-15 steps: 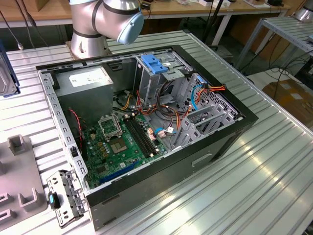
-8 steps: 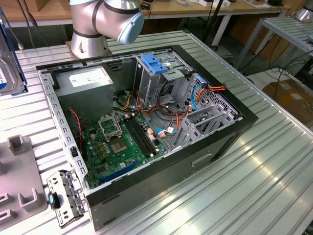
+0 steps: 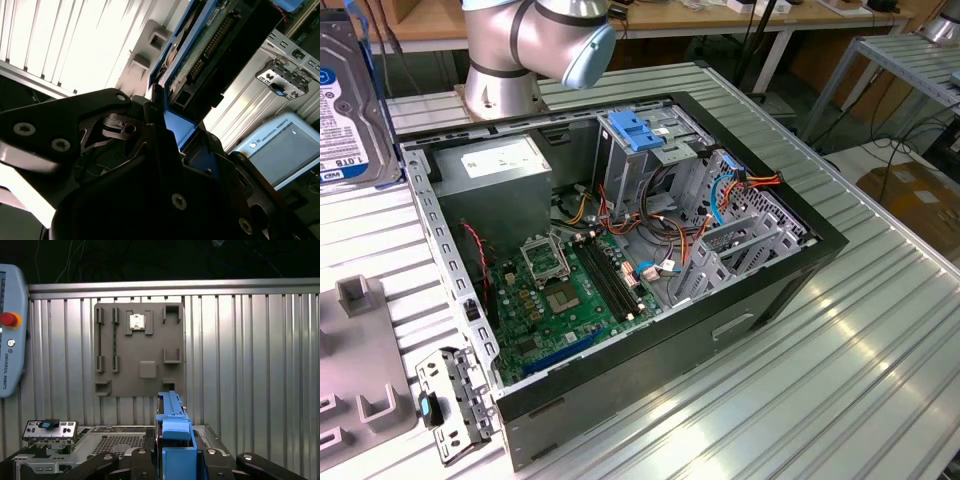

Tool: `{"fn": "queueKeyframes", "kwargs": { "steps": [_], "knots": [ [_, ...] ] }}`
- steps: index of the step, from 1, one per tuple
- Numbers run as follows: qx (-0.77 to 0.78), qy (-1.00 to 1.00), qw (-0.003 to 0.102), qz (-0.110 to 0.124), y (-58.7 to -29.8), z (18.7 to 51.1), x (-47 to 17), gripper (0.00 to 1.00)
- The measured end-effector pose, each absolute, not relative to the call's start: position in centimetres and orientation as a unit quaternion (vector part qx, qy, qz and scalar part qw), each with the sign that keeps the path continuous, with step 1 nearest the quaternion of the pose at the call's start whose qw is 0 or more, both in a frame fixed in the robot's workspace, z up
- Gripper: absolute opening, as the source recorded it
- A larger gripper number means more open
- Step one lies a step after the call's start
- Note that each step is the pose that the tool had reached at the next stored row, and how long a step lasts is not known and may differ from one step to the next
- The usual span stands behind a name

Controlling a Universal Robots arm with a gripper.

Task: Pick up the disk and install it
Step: 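Pick up the disk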

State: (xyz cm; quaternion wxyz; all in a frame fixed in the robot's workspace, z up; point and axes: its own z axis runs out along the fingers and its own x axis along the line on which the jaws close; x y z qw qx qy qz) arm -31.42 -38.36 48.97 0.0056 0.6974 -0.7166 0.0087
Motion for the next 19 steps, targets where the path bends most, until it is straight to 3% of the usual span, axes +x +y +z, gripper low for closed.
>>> {"fn": "queueKeyframes", "kwargs": {
  "steps": [19],
  "knots": [
    [0.697, -0.717, 0.006, 0.009, -38.6, 49.0, -28.6, 0.37]
  ]
}}
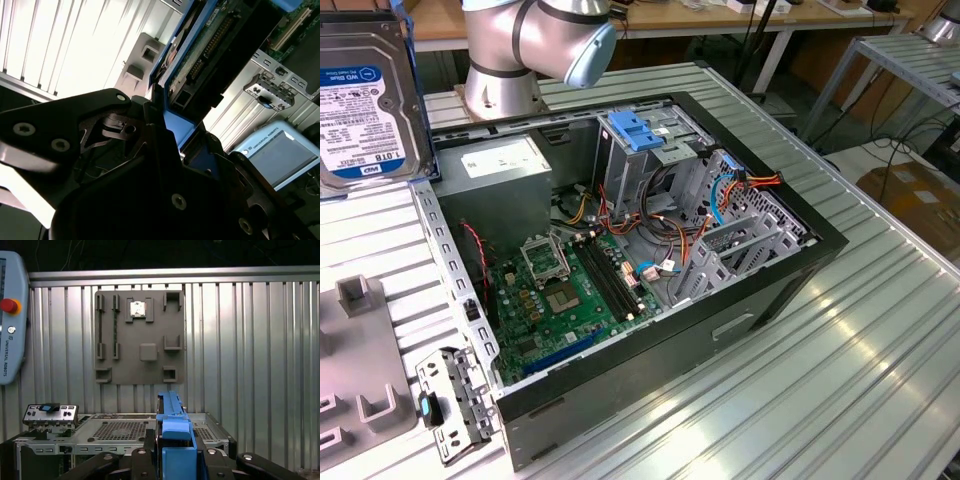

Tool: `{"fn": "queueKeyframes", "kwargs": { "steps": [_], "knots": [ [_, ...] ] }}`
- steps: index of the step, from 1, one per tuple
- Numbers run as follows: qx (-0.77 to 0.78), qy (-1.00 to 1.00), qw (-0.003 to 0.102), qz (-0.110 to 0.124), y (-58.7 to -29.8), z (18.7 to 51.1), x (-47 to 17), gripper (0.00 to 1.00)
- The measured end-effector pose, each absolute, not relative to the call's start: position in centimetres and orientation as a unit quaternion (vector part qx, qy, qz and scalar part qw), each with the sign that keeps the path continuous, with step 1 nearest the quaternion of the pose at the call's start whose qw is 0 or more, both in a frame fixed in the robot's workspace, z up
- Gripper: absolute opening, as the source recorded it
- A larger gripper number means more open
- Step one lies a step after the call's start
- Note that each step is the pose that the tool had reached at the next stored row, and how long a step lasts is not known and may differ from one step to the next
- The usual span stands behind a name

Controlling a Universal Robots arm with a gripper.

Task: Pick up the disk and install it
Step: 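Pick up the disk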

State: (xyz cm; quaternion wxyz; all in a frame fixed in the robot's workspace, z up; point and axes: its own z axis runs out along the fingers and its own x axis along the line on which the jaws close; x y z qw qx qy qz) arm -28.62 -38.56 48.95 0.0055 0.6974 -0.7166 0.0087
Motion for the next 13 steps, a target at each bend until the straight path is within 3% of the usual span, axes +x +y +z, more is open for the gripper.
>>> {"fn": "queueKeyframes", "kwargs": {
  "steps": [13],
  "knots": [
    [0.697, -0.717, 0.006, 0.009, -38.6, 48.9, -25.9, 0.37]
  ]
}}
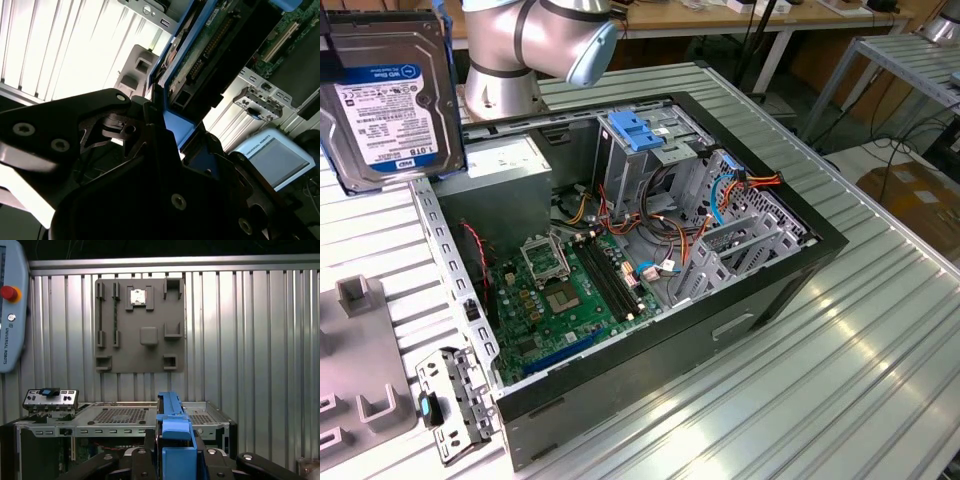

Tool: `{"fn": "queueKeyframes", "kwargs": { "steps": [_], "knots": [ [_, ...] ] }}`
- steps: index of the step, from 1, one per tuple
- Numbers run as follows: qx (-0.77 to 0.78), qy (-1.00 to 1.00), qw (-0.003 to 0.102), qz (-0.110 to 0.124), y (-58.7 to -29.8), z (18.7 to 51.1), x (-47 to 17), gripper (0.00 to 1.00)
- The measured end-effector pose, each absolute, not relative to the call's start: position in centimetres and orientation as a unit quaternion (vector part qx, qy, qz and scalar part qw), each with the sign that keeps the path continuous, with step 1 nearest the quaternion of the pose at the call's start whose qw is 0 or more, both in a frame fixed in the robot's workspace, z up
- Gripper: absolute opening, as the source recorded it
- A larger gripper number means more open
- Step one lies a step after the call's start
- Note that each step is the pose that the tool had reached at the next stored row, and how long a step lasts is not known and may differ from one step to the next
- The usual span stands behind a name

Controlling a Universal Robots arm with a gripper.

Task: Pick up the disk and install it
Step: 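Pick up the disk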

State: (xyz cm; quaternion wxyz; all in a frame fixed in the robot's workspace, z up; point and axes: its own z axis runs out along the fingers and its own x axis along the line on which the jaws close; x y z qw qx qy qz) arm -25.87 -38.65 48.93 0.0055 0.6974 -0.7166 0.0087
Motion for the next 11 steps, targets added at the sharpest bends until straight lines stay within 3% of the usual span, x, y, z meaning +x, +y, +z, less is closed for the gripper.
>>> {"fn": "queueKeyframes", "kwargs": {
  "steps": [11],
  "knots": [
    [0.697, -0.717, 0.006, 0.009, -38.7, 48.9, -23.8, 0.37]
  ]
}}
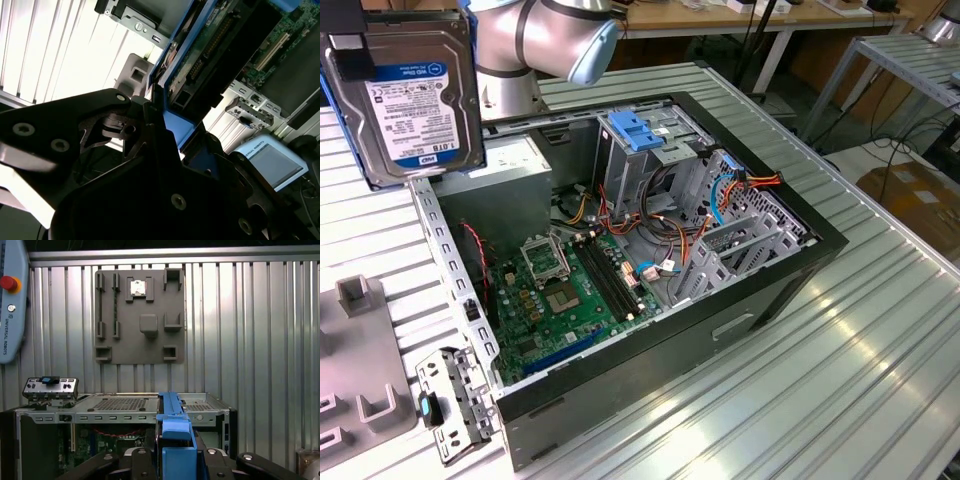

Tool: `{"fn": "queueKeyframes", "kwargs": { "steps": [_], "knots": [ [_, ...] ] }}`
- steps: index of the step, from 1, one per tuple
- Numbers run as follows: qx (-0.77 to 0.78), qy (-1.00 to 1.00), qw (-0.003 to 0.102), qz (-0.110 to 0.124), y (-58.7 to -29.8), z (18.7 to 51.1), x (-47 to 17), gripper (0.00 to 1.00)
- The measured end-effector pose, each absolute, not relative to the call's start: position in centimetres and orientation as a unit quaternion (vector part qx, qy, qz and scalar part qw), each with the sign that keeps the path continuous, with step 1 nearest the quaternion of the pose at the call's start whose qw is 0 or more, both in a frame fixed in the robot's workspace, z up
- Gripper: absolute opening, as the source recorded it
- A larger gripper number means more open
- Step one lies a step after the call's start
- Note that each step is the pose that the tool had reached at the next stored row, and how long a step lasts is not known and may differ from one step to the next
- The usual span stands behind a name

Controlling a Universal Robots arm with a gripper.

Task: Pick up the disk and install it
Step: 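Pick up the disk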

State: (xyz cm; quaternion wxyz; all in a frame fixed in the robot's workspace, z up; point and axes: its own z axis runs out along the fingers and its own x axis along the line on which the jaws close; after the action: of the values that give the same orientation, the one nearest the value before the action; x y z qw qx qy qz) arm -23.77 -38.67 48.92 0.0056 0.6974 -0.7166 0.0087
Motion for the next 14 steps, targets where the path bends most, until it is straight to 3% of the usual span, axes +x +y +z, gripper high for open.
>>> {"fn": "queueKeyframes", "kwargs": {
  "steps": [14],
  "knots": [
    [0.697, -0.717, 0.006, 0.009, -38.68, 48.91, -22.44, 0.37]
  ]
}}
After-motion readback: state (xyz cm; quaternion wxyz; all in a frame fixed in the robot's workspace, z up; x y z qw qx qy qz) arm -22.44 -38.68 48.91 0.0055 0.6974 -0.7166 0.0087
